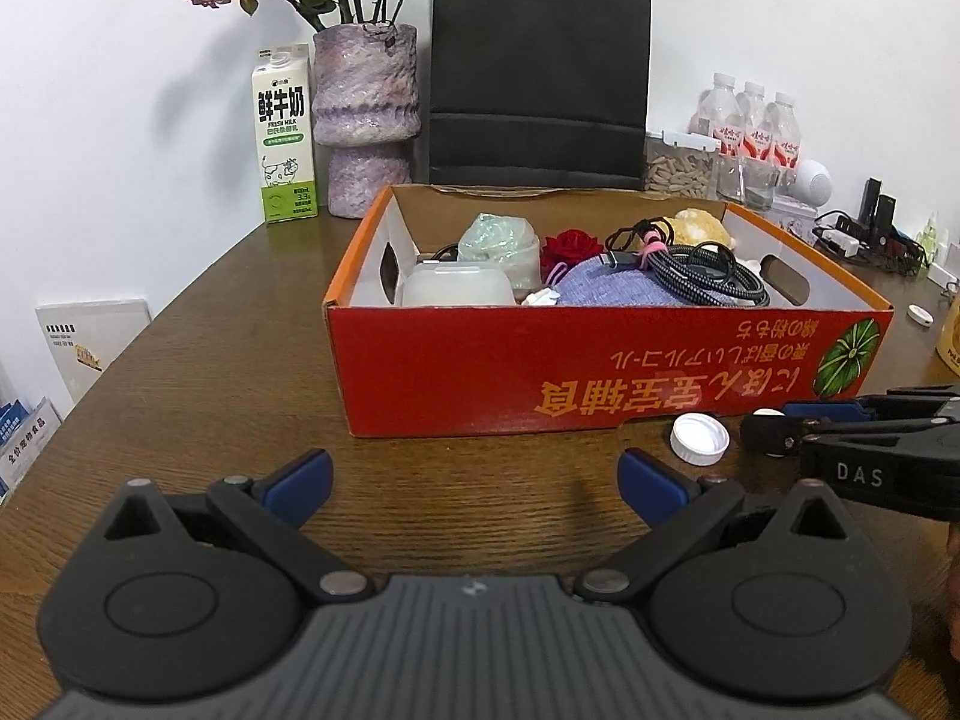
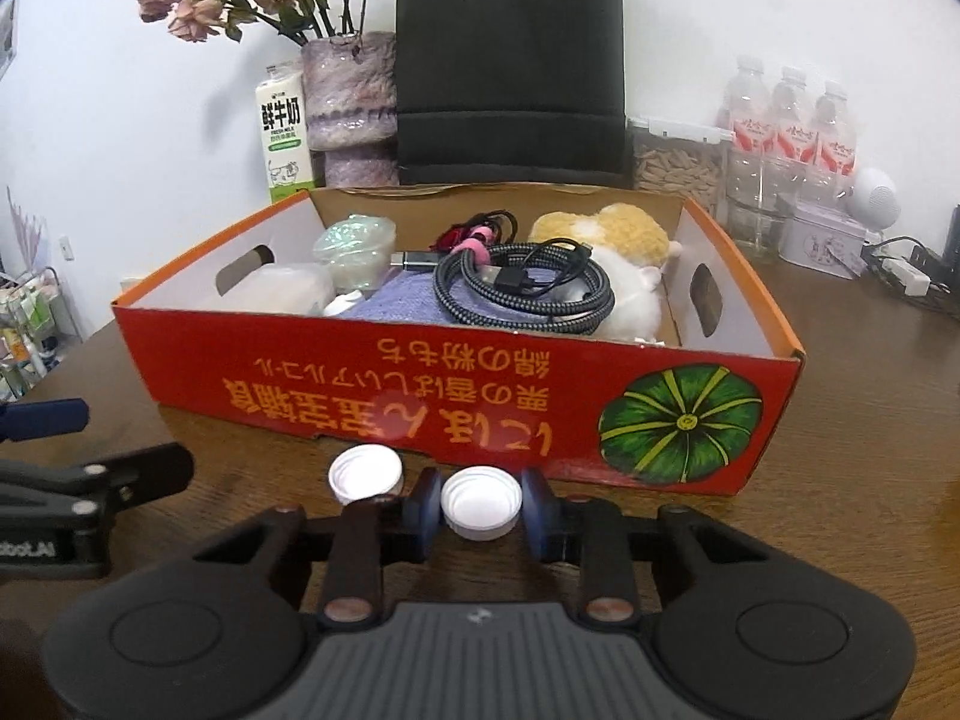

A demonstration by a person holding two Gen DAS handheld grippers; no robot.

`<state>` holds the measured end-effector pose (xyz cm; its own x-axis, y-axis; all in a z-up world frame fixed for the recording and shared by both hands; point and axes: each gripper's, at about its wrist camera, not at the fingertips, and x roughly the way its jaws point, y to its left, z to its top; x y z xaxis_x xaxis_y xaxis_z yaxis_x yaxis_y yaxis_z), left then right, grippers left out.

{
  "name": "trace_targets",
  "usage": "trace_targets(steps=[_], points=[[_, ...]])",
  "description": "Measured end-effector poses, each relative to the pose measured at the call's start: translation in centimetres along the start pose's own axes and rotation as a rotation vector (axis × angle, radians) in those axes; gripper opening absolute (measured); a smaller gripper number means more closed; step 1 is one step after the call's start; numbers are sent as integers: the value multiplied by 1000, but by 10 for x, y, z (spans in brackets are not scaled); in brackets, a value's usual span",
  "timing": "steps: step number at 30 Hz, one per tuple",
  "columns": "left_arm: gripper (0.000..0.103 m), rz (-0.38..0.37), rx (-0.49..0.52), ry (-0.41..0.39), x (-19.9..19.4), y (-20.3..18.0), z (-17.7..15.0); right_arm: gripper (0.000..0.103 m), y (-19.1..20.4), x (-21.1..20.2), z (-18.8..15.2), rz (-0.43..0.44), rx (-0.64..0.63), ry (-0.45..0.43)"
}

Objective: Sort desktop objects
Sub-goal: 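Grasp a white round bottle cap with the right tool, then grasp the other white round cap with the left tool while the right tool holds its cap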

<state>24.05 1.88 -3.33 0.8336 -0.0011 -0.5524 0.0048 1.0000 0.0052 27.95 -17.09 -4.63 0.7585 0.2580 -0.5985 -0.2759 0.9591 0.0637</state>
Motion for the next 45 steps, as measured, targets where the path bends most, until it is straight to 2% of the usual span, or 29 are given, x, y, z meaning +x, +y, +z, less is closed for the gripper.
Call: trace_targets(steps=[9, 19, 25, 27, 30, 33, 36, 37, 38, 41, 45], points=[[103, -21, -6, 30, 6, -8, -1, 27, -12, -9, 1, 14, 20, -33], [103, -39, 47, 53, 23, -65, 11, 28, -39, -18, -2, -13, 10, -49], [103, -22, 26, 71, 36, -86, 16, 28, -56, -23, -3, -23, 29, -57], [100, -21, 18, 80, 39, -91, 16, 28, -59, -25, -4, -25, 40, -63], [94, -16, -2, 93, 43, -96, 17, 28, -59, -27, -4, -22, 48, -69], [83, -13, -10, 99, 44, -99, 16, 28, -57, -28, -5, -14, 46, -72], [61, -2, -9, 87, 43, -99, 16, 28, -56, -28, -5, -7, 49, -75], [44, -4, -11, 83, 41, -98, 16, 27, -55, -29, -5, -6, 49, -76], [32, -12, -16, 79, 40, -96, 16, 27, -55, -29, -5, -7, 49, -77], [30, -60, -35, 78, 37, -91, 16, 27, -54, -30, -5, -8, 48, -79], [30, -82, -36, 74, 35, -89, 15, 27, -54, -31, -6, -5, 44, -82]])
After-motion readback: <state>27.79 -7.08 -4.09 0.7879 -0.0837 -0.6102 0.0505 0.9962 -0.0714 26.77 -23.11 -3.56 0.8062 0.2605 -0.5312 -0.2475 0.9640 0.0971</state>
